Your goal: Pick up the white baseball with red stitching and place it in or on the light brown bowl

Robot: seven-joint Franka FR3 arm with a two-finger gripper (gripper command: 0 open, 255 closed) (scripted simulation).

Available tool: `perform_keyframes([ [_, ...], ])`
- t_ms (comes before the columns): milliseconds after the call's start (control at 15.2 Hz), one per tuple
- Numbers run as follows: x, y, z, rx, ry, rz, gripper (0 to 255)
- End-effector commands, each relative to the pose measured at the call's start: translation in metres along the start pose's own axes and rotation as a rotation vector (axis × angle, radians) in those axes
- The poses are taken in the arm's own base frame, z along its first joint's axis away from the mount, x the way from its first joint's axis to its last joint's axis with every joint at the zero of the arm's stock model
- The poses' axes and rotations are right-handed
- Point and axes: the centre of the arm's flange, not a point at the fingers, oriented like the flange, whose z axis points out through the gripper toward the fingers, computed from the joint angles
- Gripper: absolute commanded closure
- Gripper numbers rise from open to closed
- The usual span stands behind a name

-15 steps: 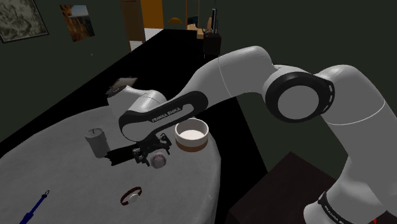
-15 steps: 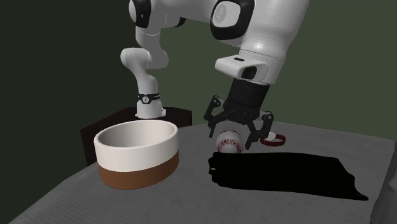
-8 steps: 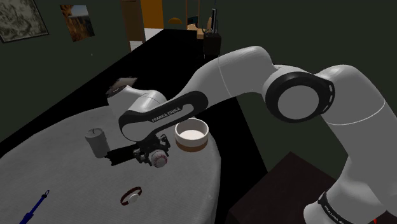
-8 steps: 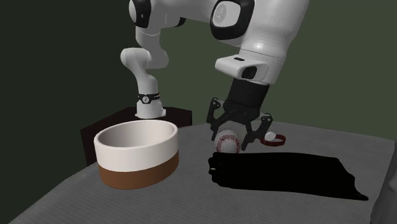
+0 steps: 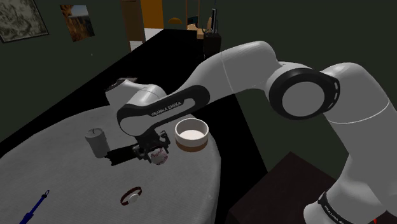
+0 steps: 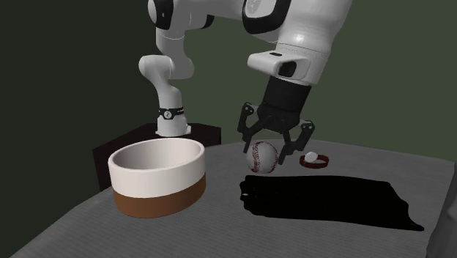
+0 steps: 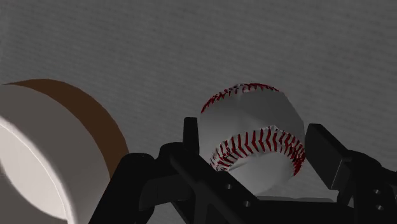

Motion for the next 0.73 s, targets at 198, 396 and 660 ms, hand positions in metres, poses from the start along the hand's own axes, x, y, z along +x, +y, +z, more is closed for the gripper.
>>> perform_keyframes([
  [198,-0.002,0.006,-0.025,0.000,0.000,0.000,255],
  [396,-0.004,0.011,-0.041,0.000,0.000,0.000,255],
  [660,-0.007,0.016,-0.061,0.000,0.000,0.000,255],
])
